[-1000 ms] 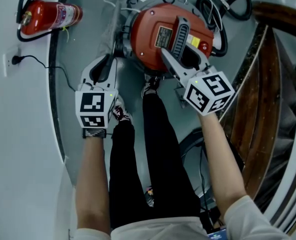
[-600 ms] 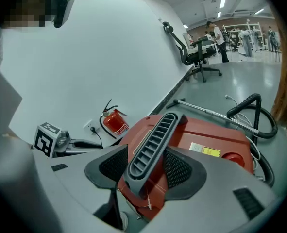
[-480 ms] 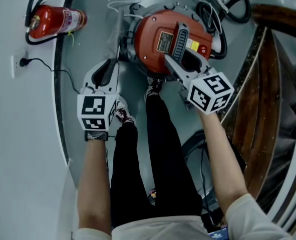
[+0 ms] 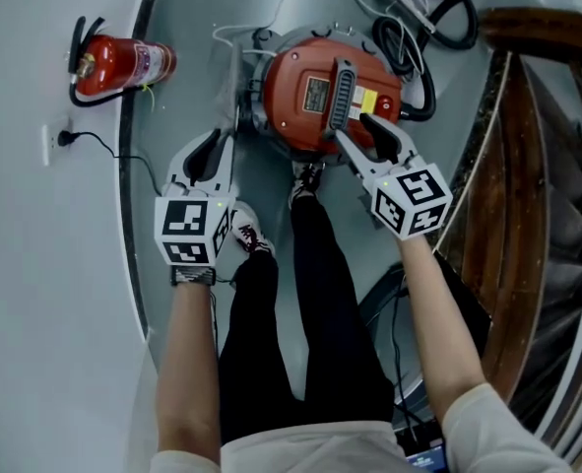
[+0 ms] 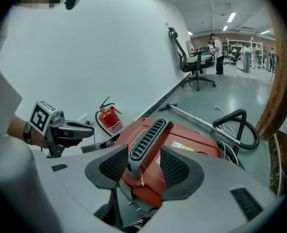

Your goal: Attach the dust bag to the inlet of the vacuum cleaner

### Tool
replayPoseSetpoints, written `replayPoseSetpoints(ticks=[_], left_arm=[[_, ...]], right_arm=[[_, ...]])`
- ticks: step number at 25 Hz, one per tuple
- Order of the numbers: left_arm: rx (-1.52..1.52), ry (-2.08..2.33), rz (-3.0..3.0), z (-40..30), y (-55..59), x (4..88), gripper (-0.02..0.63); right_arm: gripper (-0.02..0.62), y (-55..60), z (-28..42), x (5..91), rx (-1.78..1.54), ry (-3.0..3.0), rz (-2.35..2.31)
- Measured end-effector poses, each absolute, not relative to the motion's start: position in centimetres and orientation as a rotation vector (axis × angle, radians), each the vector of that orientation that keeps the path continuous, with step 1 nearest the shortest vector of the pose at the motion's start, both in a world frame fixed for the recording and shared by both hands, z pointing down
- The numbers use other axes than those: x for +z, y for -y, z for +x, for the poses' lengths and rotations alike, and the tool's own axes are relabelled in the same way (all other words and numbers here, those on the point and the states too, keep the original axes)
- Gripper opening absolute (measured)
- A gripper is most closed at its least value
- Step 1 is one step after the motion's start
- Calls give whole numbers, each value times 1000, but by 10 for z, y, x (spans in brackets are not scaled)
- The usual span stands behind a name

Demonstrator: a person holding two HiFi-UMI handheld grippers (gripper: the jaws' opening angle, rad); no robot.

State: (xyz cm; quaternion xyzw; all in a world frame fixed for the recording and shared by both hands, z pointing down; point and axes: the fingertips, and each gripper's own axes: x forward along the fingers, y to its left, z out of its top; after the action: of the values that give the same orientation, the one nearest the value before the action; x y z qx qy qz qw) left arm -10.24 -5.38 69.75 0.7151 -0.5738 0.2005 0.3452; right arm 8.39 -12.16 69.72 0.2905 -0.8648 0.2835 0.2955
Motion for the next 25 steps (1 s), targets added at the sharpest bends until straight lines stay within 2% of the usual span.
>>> replayPoseSetpoints(ticks=[4,8,13,25], left_arm=[[504,1473,1898,-99,53,675,27],[448,1475,1909,-101,50,640,6],[469,1453,1989,-96,49,595,2],[486,1455,2171,-86,49,485,2]], right_arm=[[205,122,88,672,748,2313,831],[121,114,88,639,710,2315,853],[60,111,84,584,642,2341,888],[35,97,67,473,466,2427,826]])
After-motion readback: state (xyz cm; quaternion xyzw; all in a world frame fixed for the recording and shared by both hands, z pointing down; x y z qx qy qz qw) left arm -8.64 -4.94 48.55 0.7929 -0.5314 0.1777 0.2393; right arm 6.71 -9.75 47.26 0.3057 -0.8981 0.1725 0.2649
